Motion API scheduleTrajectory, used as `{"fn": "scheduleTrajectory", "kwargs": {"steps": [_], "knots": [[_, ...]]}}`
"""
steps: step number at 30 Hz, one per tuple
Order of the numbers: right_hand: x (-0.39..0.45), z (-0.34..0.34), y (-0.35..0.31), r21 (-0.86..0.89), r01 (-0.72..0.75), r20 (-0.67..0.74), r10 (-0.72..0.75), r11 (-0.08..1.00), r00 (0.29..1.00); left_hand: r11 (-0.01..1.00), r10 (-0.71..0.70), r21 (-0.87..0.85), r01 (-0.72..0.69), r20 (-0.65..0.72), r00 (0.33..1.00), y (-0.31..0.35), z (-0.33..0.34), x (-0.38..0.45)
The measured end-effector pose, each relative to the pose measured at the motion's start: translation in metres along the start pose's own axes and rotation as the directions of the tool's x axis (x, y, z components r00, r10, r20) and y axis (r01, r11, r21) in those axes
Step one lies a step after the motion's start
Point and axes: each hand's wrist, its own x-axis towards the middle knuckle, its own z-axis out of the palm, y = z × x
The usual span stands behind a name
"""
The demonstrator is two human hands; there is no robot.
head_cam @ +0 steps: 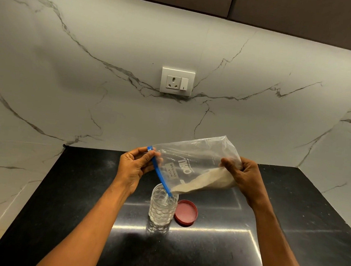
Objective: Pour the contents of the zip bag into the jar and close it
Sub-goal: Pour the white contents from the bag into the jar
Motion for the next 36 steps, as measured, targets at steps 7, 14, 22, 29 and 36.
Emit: {"fn": "scheduleTrajectory", "kwargs": {"steps": [7, 14, 22, 29, 36], "knots": [[-0.001, 0.000, 0.002, -0.040, 0.000, 0.035, 0.002, 0.999, 0.999, 1.000, 0.005, -0.005, -0.005, 0.003, 1.000, -0.002, -0.002, -0.002], [0.000, 0.000, -0.001, -0.048, -0.015, 0.022, 0.016, 0.999, 1.000, 1.000, 0.002, -0.015, -0.002, -0.006, 1.000, -0.002, -0.001, -0.002], [0.000, 0.004, -0.005, -0.041, -0.025, 0.020, 0.026, 0.999, 0.999, 0.999, 0.005, -0.048, -0.005, -0.014, 1.000, 0.000, 0.001, -0.002], [-0.002, 0.005, -0.015, -0.020, -0.018, 0.005, 0.018, 1.000, 1.000, 0.997, -0.013, -0.076, 0.011, -0.033, 0.999, -0.001, -0.002, 0.000], [-0.007, 0.006, -0.017, -0.030, -0.026, -0.017, 0.025, 0.999, 1.000, 0.998, -0.016, -0.066, 0.013, -0.036, 0.999, -0.002, -0.001, -0.002]]}}
